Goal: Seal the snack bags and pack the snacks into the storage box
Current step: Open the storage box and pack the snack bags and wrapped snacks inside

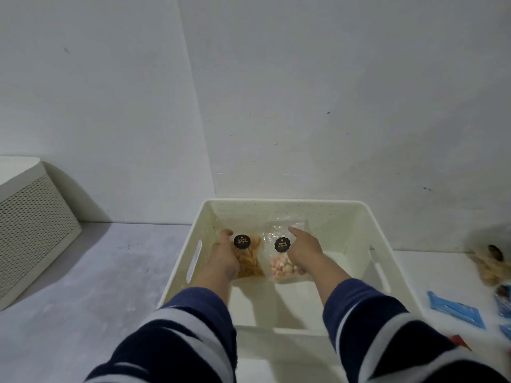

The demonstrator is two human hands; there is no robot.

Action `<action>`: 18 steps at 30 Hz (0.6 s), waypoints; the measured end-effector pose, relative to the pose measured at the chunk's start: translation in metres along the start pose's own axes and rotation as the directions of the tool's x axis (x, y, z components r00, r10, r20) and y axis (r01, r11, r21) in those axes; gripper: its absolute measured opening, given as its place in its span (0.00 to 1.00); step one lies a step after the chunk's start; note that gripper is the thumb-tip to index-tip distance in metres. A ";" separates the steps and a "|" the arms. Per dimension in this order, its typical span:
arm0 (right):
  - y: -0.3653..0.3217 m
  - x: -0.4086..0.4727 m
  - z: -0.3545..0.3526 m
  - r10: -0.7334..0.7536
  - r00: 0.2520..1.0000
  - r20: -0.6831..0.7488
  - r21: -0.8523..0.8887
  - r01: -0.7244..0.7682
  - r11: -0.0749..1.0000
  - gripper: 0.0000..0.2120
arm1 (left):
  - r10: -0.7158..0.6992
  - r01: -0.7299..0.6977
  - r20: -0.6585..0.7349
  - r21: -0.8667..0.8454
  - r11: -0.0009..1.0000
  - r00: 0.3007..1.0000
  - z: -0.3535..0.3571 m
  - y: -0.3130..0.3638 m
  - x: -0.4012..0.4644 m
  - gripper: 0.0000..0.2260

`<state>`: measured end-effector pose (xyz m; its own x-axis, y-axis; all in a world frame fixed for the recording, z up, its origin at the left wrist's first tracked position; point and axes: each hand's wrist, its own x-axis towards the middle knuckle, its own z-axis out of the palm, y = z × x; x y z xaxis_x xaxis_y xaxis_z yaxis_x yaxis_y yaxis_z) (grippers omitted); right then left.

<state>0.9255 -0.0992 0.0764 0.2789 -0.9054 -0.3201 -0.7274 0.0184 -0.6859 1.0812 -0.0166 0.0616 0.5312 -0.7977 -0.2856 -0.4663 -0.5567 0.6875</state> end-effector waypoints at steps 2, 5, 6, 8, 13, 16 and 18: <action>-0.005 0.012 0.008 0.007 0.999 0.031 0.034 -0.008 0.999 0.35 | -0.016 0.017 -0.035 0.022 1.000 0.999 0.007 -0.002 0.014 0.35; -0.004 0.022 0.018 0.010 0.996 0.088 0.064 -0.015 0.998 0.37 | -0.056 0.057 -0.051 0.027 0.998 0.997 0.019 -0.007 0.028 0.32; -0.001 0.024 0.019 0.008 0.995 0.102 0.064 -0.015 0.998 0.37 | -0.077 0.080 -0.043 0.059 0.995 0.996 0.021 -0.011 0.032 0.32; 0.003 0.030 0.019 -0.001 0.990 0.143 0.053 -0.006 0.999 0.38 | -0.120 0.124 -0.034 0.154 0.980 0.992 0.023 -0.015 0.038 0.32; 0.004 0.018 0.000 -0.005 0.978 0.208 -0.075 0.021 0.997 0.36 | -0.085 0.084 -0.005 0.238 0.968 0.996 0.007 -0.001 0.029 0.26; 0.004 -0.002 -0.015 0.009 0.972 0.236 -0.178 0.034 0.983 0.34 | -0.053 0.053 -0.005 0.258 0.965 0.999 -0.003 0.012 0.010 0.17; 0.002 -0.019 -0.028 0.007 0.971 0.240 -0.232 0.050 0.971 0.33 | 0.008 -0.011 0.013 0.231 0.973 1.000 -0.003 0.020 -0.008 0.16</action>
<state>0.9012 -0.0936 0.1001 0.4160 -0.7771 -0.4723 -0.8380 -0.1259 -0.5309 1.0700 -0.0209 0.0801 0.5184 -0.8050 -0.2887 -0.6228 -0.5867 0.5176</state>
